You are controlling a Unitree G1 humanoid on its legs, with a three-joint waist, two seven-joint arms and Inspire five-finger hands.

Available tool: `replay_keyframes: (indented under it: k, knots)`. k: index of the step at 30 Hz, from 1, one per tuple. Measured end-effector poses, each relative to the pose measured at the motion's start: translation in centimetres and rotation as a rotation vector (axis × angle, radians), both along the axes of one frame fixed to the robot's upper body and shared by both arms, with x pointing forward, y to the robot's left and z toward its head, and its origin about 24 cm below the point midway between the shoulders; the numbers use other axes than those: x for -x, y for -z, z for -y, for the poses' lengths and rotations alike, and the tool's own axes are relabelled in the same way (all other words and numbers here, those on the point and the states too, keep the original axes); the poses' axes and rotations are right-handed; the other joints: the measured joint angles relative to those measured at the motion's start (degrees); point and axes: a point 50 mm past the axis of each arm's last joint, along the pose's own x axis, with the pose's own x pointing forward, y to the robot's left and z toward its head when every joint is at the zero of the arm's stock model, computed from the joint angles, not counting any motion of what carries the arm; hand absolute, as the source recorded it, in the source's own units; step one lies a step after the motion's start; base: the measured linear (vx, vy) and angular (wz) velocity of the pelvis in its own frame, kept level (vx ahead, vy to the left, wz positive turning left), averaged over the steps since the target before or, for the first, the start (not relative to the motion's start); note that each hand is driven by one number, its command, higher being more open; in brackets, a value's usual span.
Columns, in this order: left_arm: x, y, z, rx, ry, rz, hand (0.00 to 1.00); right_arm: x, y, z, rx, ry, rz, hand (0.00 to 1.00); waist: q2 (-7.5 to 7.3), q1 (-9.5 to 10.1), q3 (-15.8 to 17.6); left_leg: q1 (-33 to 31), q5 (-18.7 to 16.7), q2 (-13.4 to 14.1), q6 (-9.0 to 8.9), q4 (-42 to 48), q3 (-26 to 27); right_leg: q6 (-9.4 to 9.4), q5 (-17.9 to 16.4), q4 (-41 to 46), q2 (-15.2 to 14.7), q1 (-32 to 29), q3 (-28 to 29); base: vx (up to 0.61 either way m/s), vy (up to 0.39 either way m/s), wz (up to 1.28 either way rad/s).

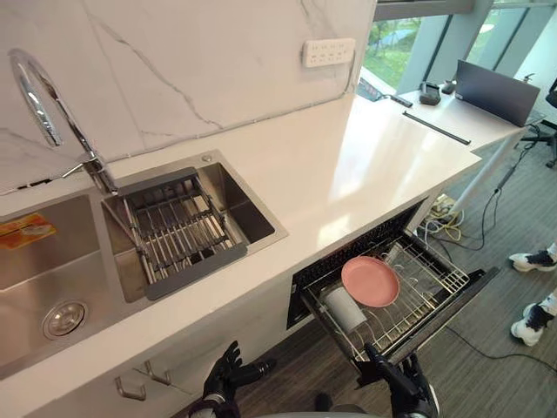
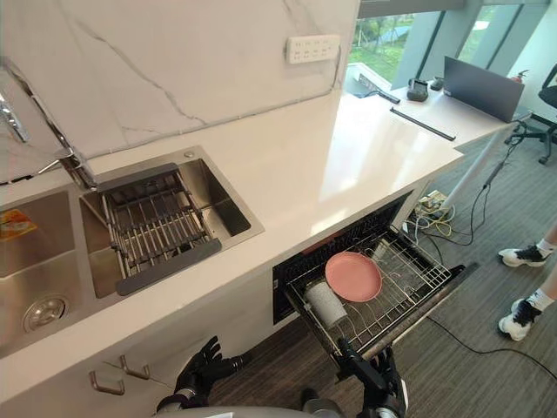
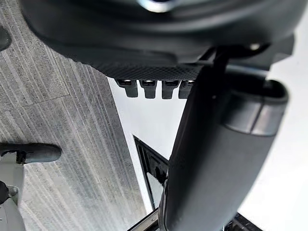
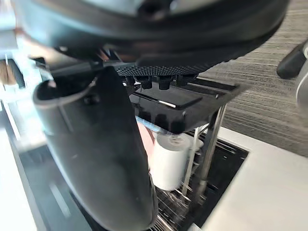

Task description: Walk over to the sink, pick up the cup, carry it to the dishwasher, place the cup inside the dishwasher, then close the dishwasher door

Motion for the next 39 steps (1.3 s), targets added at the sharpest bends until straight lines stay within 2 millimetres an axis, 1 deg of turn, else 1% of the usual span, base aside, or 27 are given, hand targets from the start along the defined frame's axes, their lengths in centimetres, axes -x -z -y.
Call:
replay_keyframes:
  k: [2, 4, 6, 7, 9, 10, 12, 13, 14, 15, 16, 17, 18, 19, 20, 21, 22, 23, 24, 27, 31, 35, 39]
  knots:
    - [0.0, 0.0, -0.1, -0.003, 0.004, -0.002, 1.00, -1.4, -0.5, -0.9, 0.023, -0.159, 0.040, 1.00, -0.13, 0.28, -0.15, 0.04, 0.73, -0.21, 0.21, -0.76, -1.07, -0.22, 0.15, -0.30, -0.09, 0.55, -0.95, -0.07, -0.043, 0.29]
    - [-0.1, 0.0, -0.1, -0.006, 0.013, -0.002, 1.00, -2.8, -0.7, -1.5, 0.023, -0.215, 0.052, 1.00, -0.07, 1.58, -0.20, -0.05, 1.74, -0.61, 0.69, -1.67, -2.44, -0.41, 0.28, -0.44, 0.02, 0.84, -1.78, -0.08, -0.055, 0.31]
    - [-0.1, 0.0, -0.5, -0.019, 0.021, -0.006, 1.00, -4.4, -0.9, -2.1, 0.030, -0.299, 0.064, 1.00, -0.06, 2.10, -0.20, -0.36, 2.63, -0.74, 1.05, -2.46, -3.89, -0.65, 0.46, -0.62, -0.06, 1.08, -2.95, -0.06, -0.041, 0.30]
    - [0.1, 0.1, -0.7, -0.025, 0.025, -0.012, 1.00, -4.8, -0.9, -2.3, 0.033, -0.326, 0.061, 1.00, -0.07, 2.22, -0.19, -0.37, 2.85, -0.74, 1.17, -2.66, -4.49, -0.72, 0.52, -0.85, -0.06, 1.45, -3.41, -0.04, -0.033, 0.33]
    - [0.3, 0.1, -1.5, -0.051, 0.035, -0.023, 1.00, -6.0, -1.0, -2.7, 0.068, -0.433, 0.050, 1.00, -0.13, 3.52, -0.13, -0.50, 3.24, -0.69, 1.51, -2.94, -6.45, -0.82, 0.58, -1.23, -0.06, 2.39, -4.86, -0.04, -0.046, 0.34]
    - [0.4, 0.2, -1.7, -0.057, 0.037, -0.030, 1.00, -6.3, -1.0, -2.8, 0.077, -0.452, 0.046, 1.00, -0.14, 3.91, -0.13, -0.59, 3.28, -0.72, 1.58, -2.96, -6.99, -0.83, 0.59, -1.31, -0.06, 2.55, -5.15, -0.03, -0.033, 0.29]
    - [1.7, 0.6, -2.6, -0.070, 0.026, -0.080, 1.00, -7.7, -1.1, -2.8, 0.110, -0.519, 0.043, 1.00, -0.29, 4.58, -0.04, -1.60, 3.54, -0.75, 1.98, -3.01, -9.01, -0.84, 0.59, -1.52, -0.22, 2.77, -6.59, -0.02, -0.029, 0.35]
    - [1.7, 0.6, -2.9, -0.077, 0.025, -0.084, 1.00, -8.2, -1.2, -2.7, 0.116, -0.522, 0.044, 1.00, -0.47, 4.59, 0.07, -2.10, 3.72, -0.82, 2.15, -3.01, -9.80, -0.84, 0.59, -1.62, -0.38, 2.77, -7.25, -0.02, -0.037, 0.49]
    - [1.7, 0.5, -3.3, -0.089, 0.027, -0.089, 1.00, -9.0, -1.3, -2.6, 0.128, -0.532, 0.041, 1.00, -0.66, 4.66, 0.19, -2.82, 4.09, -0.91, 2.45, -3.15, -11.17, -0.85, 0.59, -1.78, -0.51, 2.77, -8.20, -0.02, -0.031, 0.50]
    - [1.7, 0.5, -3.8, -0.101, 0.029, -0.091, 1.00, -10.0, -1.4, -2.4, 0.138, -0.540, 0.038, 1.00, -0.79, 4.96, 0.23, -3.43, 4.41, -0.92, 2.47, -3.43, -12.10, -0.85, 0.58, -1.89, -0.59, 2.76, -8.99, -0.02, -0.033, 0.45]
    - [1.7, 0.5, -4.0, -0.106, 0.029, -0.091, 1.00, -10.4, -1.5, -2.3, 0.144, -0.543, 0.038, 1.00, -0.87, 5.16, 0.37, -3.68, 4.58, -0.92, 2.48, -3.51, -12.52, -0.87, 0.57, -1.94, -0.61, 2.74, -9.34, -0.01, -0.033, 0.34]
    - [1.6, 0.4, -4.3, -0.113, 0.030, -0.086, 1.00, -11.3, -1.7, -2.1, 0.156, -0.549, 0.043, 0.00, -1.02, 5.68, 0.86, -4.24, 4.89, -0.92, 2.54, -3.59, -13.41, -0.92, 0.54, -1.98, -0.63, 2.61, -9.93, -0.01, -0.034, 0.35]
    - [1.3, 0.2, -4.5, -0.119, 0.036, -0.078, 1.00, -12.2, -2.0, -1.9, 0.168, -0.552, 0.047, 0.00, -1.20, 6.08, 1.12, -5.20, 5.29, -0.88, 2.53, -3.60, -14.40, -0.97, 0.51, -1.98, -0.66, 2.28, -10.54, -0.01, -0.034, 0.36]
    - [1.2, 0.2, -4.7, -0.121, 0.038, -0.076, 1.00, -12.7, -2.1, -1.8, 0.174, -0.552, 0.049, 0.00, -1.28, 6.25, 1.24, -5.69, 5.48, -0.86, 2.53, -3.61, -14.89, -0.99, 0.50, -1.98, -0.67, 2.14, -10.71, -0.01, -0.028, 0.43]
    - [1.1, 0.2, -4.9, -0.125, 0.040, -0.079, 1.00, -13.6, -2.3, -1.4, 0.186, -0.545, 0.050, 1.00, -1.31, 6.69, 1.38, -6.65, 5.82, -0.82, 2.50, -3.64, -15.95, -1.03, 0.47, -1.98, -0.67, 1.81, -10.74, 0.00, -0.023, 0.40]
    - [1.2, 0.1, -5.2, -0.130, 0.042, -0.080, 1.00, -14.7, -2.8, -0.9, 0.204, -0.539, 0.054, 1.00, -1.31, 7.15, 1.54, -7.71, 6.16, -0.79, 2.37, -3.53, -16.86, -1.06, 0.45, -1.98, -0.69, 1.33, -10.83, -0.01, -0.020, 0.40]
    - [1.1, 0.1, -5.4, -0.133, 0.044, -0.080, 1.00, -15.3, -3.1, -0.8, 0.211, -0.546, 0.062, 1.00, -1.31, 7.20, 1.94, -8.11, 6.34, -0.78, 2.31, -3.44, -17.33, -1.07, 0.45, -1.98, -0.72, 1.28, -10.85, -0.02, -0.018, 0.32]
    - [1.1, 0.0, -5.7, -0.139, 0.047, -0.078, 1.00, -15.9, -3.4, -0.5, 0.205, -0.554, 0.075, 1.00, -1.33, 7.49, 2.87, -8.39, 6.59, -0.76, 2.36, -3.27, -17.87, -1.09, 0.44, -1.97, -0.71, 1.29, -10.85, -0.03, -0.021, 0.28]
    - [1.3, 0.0, -6.1, -0.152, 0.065, -0.087, 1.00, -16.4, -3.9, 0.1, 0.194, -0.564, 0.094, 1.00, -1.43, 7.68, 4.47, -8.79, 6.86, -0.69, 2.30, -3.09, -18.46, -1.15, 0.44, -1.93, -0.68, 1.29, -10.78, -0.04, -0.022, 0.21]
    - [2.5, 0.2, -6.5, -0.155, 0.077, -0.130, 1.00, -17.1, -4.9, 1.3, 0.194, -0.616, 0.123, 1.00, -1.40, 7.48, 5.51, -10.22, 6.95, -0.65, 2.37, -2.77, -18.76, -1.35, 0.46, -1.62, -0.71, 0.12, -10.42, -0.06, -0.018, 0.06]
    - [2.4, 0.2, -6.3, -0.105, 0.050, -0.108, 1.00, -17.7, -6.6, 2.6, 0.227, -0.641, 0.151, 1.00, -0.91, 6.82, 7.22, -11.81, 7.87, -0.50, 2.26, -3.03, -20.41, -1.69, 0.15, -1.30, -0.56, -0.89, -11.32, -0.04, -0.028, 0.16]
    - [2.1, 0.0, -6.3, -0.121, 0.070, -0.084, 1.00, -17.9, -7.0, 2.6, 0.221, -0.655, 0.171, 1.00, -0.83, 6.69, 7.93, -11.78, 8.11, 0.06, 1.97, -3.37, -20.47, -1.75, 0.13, -1.27, 0.01, -0.92, -11.09, 0.00, -0.026, 0.02]
    - [1.8, -0.1, -6.2, -0.138, 0.109, -0.068, 1.00, -17.9, -7.0, 2.5, 0.220, -0.660, 0.173, 1.00, -0.59, 6.53, 8.07, -11.56, 8.17, 0.09, 1.87, -3.42, -20.43, -1.72, 0.07, -0.90, 0.19, -0.92, -8.70, 0.00, 0.000, 0.00]
